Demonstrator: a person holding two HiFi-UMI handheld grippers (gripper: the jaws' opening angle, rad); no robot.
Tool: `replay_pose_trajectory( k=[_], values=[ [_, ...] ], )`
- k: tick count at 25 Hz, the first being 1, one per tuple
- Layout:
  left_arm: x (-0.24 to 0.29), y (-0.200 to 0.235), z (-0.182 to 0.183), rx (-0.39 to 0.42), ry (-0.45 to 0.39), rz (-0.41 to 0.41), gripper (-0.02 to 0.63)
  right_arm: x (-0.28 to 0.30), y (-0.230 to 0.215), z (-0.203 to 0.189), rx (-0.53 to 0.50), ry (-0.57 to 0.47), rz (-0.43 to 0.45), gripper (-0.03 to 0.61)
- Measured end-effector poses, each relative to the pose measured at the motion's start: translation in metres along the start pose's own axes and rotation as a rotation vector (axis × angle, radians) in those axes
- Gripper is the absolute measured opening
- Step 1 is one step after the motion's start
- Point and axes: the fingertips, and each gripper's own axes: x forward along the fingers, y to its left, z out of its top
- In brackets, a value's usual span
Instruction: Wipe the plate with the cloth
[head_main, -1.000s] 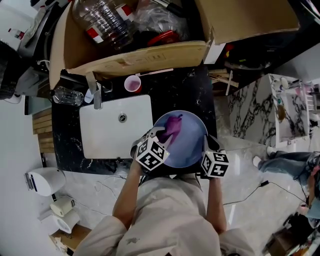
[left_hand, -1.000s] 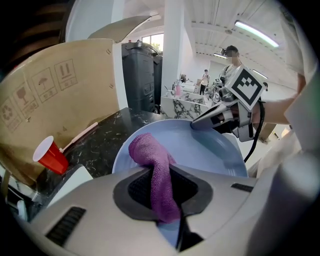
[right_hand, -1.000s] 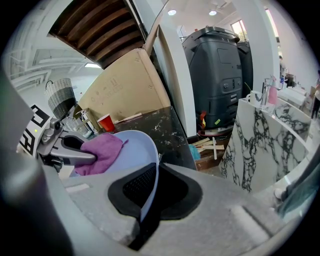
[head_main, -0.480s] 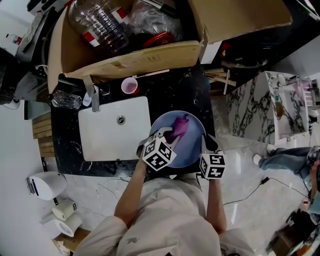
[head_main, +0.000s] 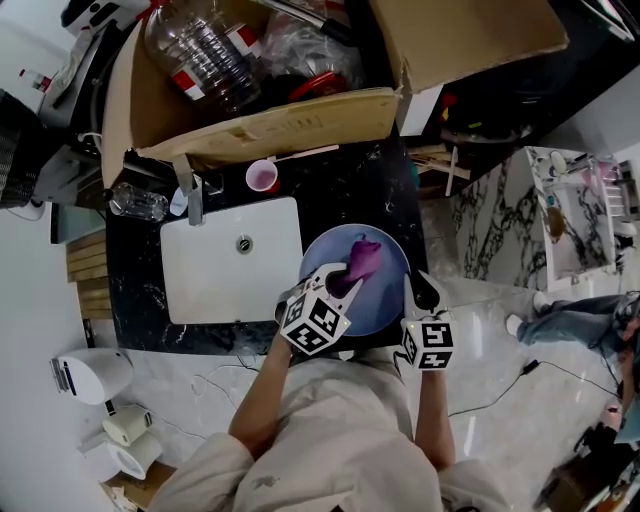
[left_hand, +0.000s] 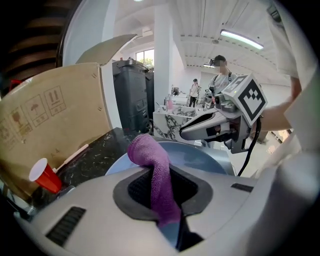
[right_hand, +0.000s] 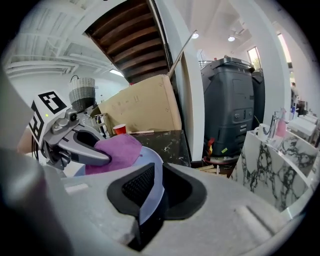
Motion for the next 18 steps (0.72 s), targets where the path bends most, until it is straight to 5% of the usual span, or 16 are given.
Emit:
replay_pose_trajectory(
  k=[18],
  values=[
    [-0.047,0.010,0.031,-0.089,-0.239,0.199,0.058,-0.025,0.023,0.051,-0.168,-0.096,0.127,0.037]
  ],
)
